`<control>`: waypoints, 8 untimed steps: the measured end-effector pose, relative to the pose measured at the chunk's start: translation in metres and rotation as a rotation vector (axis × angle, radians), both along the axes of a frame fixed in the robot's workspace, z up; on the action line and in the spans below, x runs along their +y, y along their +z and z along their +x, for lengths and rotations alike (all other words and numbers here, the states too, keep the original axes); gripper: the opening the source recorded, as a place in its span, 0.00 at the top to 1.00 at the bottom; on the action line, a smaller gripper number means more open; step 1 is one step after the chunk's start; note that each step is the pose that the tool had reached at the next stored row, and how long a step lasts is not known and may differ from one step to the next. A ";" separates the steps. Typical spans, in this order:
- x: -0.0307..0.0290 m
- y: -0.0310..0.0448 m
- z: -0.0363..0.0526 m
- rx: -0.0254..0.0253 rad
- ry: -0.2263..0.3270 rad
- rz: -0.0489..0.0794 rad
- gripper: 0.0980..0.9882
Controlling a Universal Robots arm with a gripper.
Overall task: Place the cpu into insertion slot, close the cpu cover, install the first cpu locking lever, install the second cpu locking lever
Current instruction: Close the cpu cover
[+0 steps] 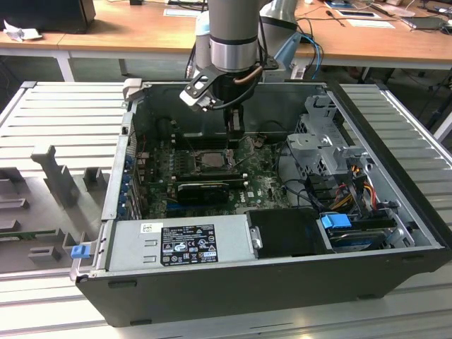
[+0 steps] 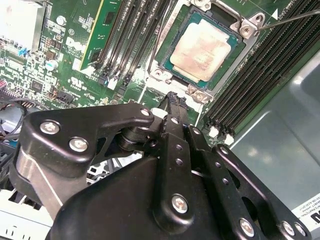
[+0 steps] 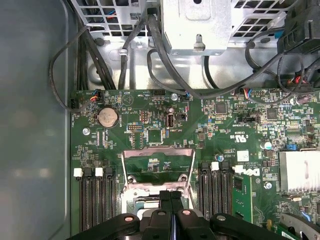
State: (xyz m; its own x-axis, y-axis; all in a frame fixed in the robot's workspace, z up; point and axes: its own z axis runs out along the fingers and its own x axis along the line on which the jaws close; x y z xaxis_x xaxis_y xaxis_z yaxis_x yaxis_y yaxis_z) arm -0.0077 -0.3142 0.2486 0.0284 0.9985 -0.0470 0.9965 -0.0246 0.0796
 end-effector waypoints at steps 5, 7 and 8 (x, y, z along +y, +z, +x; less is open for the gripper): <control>0.0000 0.0001 0.0001 0.0000 0.000 0.000 0.99; 0.0000 0.0002 0.0005 0.0000 0.000 0.000 0.99; 0.0000 0.0002 0.0006 0.0000 0.000 0.000 0.99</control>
